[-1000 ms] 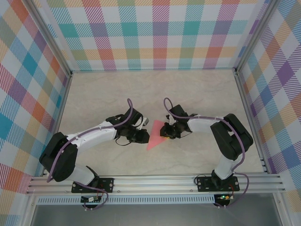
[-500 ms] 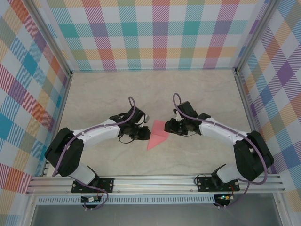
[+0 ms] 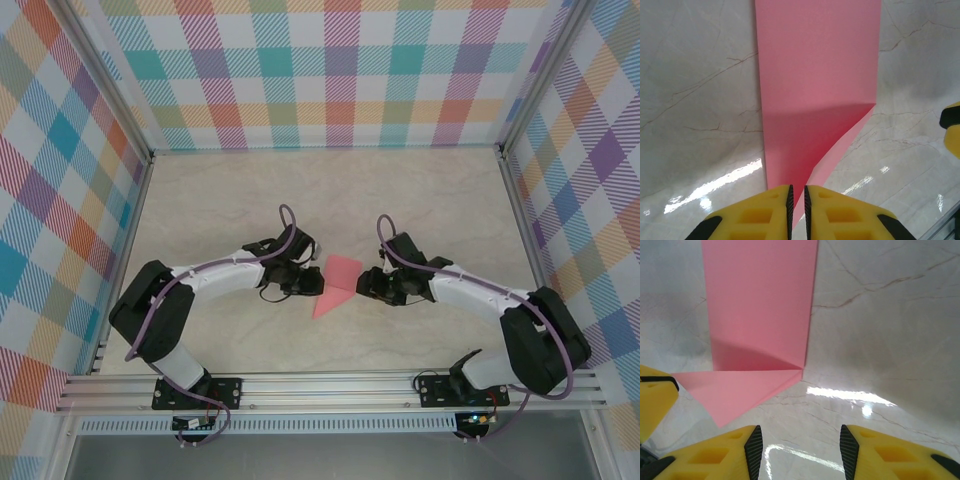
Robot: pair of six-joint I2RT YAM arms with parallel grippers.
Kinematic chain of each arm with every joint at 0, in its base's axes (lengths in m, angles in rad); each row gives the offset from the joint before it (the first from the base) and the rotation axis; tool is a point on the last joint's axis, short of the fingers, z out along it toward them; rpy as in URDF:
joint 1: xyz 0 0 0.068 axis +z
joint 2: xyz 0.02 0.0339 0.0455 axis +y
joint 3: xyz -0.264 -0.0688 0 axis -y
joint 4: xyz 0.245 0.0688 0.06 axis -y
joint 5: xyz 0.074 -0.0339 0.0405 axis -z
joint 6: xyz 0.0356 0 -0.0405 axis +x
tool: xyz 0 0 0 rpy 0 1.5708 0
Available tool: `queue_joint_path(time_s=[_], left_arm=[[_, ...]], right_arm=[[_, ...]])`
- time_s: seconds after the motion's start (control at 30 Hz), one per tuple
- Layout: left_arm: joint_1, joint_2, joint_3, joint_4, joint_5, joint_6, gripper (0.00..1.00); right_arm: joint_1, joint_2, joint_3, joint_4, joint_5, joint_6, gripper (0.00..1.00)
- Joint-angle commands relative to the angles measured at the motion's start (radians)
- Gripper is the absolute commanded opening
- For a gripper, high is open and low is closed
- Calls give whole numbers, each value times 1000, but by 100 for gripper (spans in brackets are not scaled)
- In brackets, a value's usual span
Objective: Fold a paper plane with a square sheet of paper (pick it up from the middle)
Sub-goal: Third fold the triangle at the center of the table, then fourth fold the wing at the center of the table.
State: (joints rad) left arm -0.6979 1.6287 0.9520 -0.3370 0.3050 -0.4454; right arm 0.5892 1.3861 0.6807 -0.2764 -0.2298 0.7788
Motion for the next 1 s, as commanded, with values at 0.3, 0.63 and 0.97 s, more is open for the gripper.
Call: queue_joint_path(time_s=[0.3,0.63,0.97], left_arm=[[9,-10,65,-28,-6,-7,17],[7,-53,56,-13,148,15,14],[3,89,78,-21,36,7,9]], right_arm=[[0,139,58,100,-96,23,49],[-2,155,46,136,-101,28,49],[-5,176,54,166,-118,37,50]])
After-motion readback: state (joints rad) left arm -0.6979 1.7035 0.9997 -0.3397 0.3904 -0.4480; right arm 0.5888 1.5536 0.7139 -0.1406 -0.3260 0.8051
